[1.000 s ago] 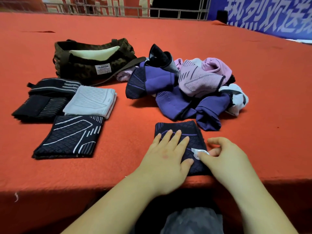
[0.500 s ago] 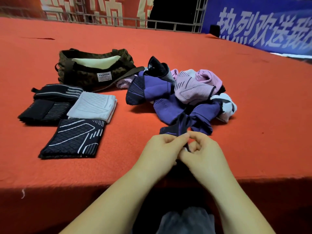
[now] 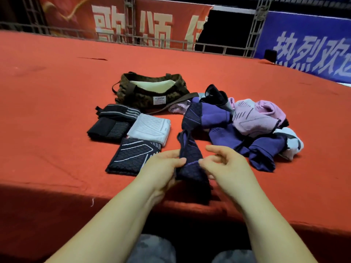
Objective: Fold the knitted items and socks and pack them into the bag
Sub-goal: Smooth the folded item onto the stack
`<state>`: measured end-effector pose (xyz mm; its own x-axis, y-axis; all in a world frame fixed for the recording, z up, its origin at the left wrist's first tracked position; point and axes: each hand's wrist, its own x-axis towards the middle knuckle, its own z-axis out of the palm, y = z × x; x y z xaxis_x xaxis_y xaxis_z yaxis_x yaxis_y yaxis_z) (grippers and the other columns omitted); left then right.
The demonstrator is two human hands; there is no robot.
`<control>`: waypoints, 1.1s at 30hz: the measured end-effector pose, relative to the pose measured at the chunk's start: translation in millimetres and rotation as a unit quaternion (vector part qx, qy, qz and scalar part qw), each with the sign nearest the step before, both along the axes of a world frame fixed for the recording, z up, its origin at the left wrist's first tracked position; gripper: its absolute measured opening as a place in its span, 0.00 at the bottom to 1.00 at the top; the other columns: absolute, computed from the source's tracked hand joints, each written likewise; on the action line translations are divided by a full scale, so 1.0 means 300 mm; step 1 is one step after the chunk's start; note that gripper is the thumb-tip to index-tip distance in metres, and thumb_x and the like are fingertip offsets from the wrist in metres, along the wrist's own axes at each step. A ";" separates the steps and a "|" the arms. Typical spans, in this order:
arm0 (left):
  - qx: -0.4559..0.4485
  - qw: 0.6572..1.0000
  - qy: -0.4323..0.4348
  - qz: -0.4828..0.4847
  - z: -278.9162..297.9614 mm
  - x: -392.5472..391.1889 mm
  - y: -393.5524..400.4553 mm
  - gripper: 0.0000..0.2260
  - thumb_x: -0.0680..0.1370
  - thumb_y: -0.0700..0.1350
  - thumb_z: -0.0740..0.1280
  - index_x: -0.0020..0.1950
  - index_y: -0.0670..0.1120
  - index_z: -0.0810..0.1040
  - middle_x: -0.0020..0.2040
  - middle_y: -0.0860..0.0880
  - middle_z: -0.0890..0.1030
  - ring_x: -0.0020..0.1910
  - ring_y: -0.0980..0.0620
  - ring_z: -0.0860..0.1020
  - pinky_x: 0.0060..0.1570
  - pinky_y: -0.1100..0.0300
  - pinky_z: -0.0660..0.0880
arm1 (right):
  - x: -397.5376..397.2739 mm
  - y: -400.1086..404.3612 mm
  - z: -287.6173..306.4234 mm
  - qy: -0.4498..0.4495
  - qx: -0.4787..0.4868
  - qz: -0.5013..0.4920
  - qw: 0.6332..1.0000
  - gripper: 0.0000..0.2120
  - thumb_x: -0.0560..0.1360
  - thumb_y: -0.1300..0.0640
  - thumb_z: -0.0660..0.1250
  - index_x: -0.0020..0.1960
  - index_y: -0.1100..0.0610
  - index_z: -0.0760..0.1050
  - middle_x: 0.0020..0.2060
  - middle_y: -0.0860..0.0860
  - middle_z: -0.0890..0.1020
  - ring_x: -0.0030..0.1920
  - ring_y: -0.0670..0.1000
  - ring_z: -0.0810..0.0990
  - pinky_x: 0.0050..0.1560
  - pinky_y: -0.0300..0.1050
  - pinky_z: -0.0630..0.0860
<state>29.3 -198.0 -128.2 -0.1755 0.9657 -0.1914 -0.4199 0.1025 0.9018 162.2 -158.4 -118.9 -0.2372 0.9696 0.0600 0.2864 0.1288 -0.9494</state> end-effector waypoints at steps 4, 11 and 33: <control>0.015 0.999 -0.027 -0.019 0.014 -0.106 -0.020 0.14 0.78 0.31 0.55 0.59 0.35 0.76 0.55 0.37 0.80 0.44 0.47 0.81 0.41 0.58 0.79 | -0.054 0.013 -0.046 -0.145 -0.049 -0.018 0.988 0.20 0.73 0.42 0.67 0.52 0.59 0.78 0.40 0.56 0.83 0.33 0.52 0.77 0.38 0.47 0.77; 0.061 0.995 -0.054 -0.065 0.066 -0.272 -0.039 0.16 0.74 0.36 0.59 0.59 0.41 0.77 0.49 0.46 0.83 0.44 0.54 0.82 0.45 0.62 0.79 | -0.201 -0.021 0.006 0.170 -0.356 0.118 0.911 0.18 0.75 0.41 0.59 0.51 0.53 0.78 0.35 0.51 0.82 0.29 0.48 0.77 0.34 0.41 0.69; -0.053 0.657 0.746 0.089 -0.078 -0.510 -0.073 0.27 0.73 0.44 0.57 0.73 0.45 0.64 0.66 0.44 0.71 0.63 0.42 0.71 0.62 0.53 0.69 | -0.422 0.051 -0.111 -0.339 0.168 0.063 0.923 0.30 0.73 0.50 0.65 0.73 0.46 0.61 0.57 0.52 0.71 0.59 0.54 0.71 0.60 0.43 0.66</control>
<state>-123.6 -219.8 -151.5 -0.3520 0.8999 0.2576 0.9112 0.2664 0.3143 35.6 -143.3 -152.1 -0.4409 0.8853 0.1480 0.7633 0.4566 -0.4570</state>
